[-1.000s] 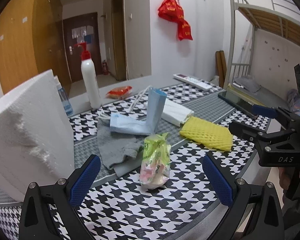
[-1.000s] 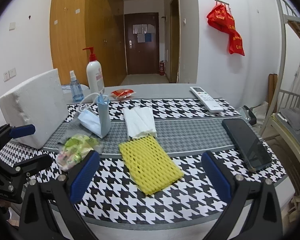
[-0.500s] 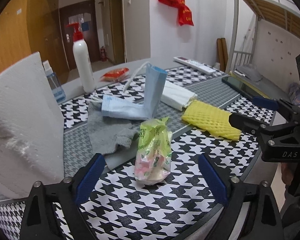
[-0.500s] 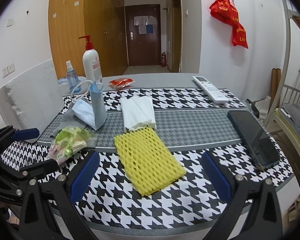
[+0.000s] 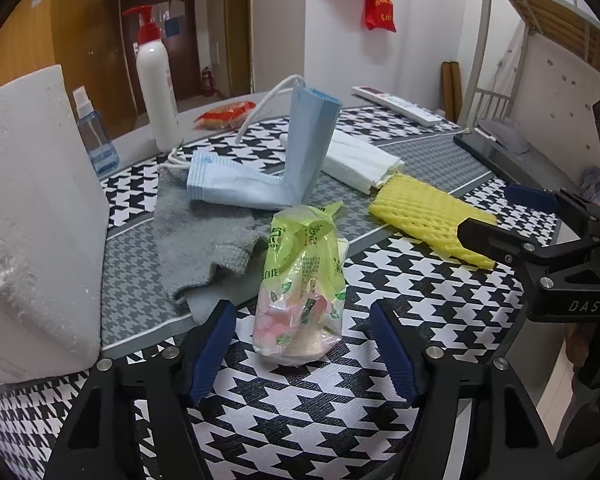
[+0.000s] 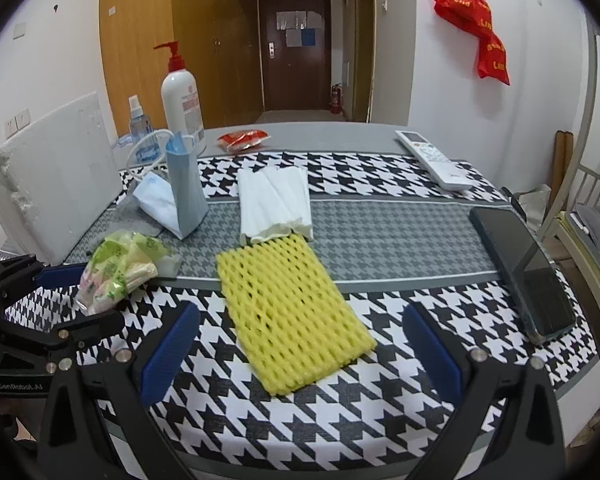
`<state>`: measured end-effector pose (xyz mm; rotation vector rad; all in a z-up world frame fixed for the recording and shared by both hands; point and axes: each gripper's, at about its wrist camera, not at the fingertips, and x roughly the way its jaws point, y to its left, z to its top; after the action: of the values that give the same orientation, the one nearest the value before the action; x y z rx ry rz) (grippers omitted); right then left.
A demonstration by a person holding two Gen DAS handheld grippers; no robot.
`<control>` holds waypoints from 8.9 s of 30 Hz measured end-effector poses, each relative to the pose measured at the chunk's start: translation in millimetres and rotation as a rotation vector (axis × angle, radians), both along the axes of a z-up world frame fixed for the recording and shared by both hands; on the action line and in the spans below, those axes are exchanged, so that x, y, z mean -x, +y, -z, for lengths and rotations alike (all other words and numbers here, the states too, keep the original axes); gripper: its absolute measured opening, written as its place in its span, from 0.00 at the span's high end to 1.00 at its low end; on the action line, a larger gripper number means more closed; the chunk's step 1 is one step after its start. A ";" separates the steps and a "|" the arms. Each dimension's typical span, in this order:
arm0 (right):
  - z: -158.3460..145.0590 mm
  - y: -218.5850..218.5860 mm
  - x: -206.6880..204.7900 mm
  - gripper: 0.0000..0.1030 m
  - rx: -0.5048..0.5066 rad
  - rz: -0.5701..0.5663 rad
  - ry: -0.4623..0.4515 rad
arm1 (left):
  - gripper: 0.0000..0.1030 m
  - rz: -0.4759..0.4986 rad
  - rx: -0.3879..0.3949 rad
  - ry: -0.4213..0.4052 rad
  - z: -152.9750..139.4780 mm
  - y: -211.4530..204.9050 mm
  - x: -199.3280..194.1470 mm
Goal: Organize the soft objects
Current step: 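Move the left tool to the green snack bag while the right tool approaches the yellow foam net, then close the left tool on the green snack bag while the right tool grasps the yellow foam net, then lift both held items and carry them over the white foam box, then open the left tool to drop the green snack bag into the box, then lower the yellow foam net into the box and open the right tool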
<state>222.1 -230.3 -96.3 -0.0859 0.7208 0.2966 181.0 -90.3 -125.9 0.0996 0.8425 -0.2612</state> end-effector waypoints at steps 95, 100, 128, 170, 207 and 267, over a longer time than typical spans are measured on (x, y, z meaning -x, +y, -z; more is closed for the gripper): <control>-41.0 20.3 39.9 0.74 0.018 -0.080 -0.092 | 0.73 -0.020 0.017 -0.224 -54.2 19.4 59.6; -46.3 26.5 42.4 0.74 0.001 -0.089 -0.111 | 0.73 -0.028 0.013 -0.244 -60.7 27.9 63.7; -77.5 48.0 42.3 0.74 -0.040 -0.120 -0.213 | 0.73 -0.044 0.005 -0.375 -95.7 53.7 80.0; -107.3 74.0 35.8 0.74 -0.114 -0.194 -0.337 | 0.73 -0.206 -0.050 -0.558 -137.6 99.1 96.3; -128.9 139.5 24.5 0.74 -0.115 -0.383 -0.345 | 0.73 -0.368 -0.086 -0.552 -149.6 157.2 97.3; -141.7 211.4 8.9 0.74 -0.054 -0.478 -0.316 | 0.01 -0.515 -0.075 -0.535 -150.4 220.1 70.0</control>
<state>213.2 -19.0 45.5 -0.2491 0.3694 0.7416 111.0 129.9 24.6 0.0165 0.3228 0.2764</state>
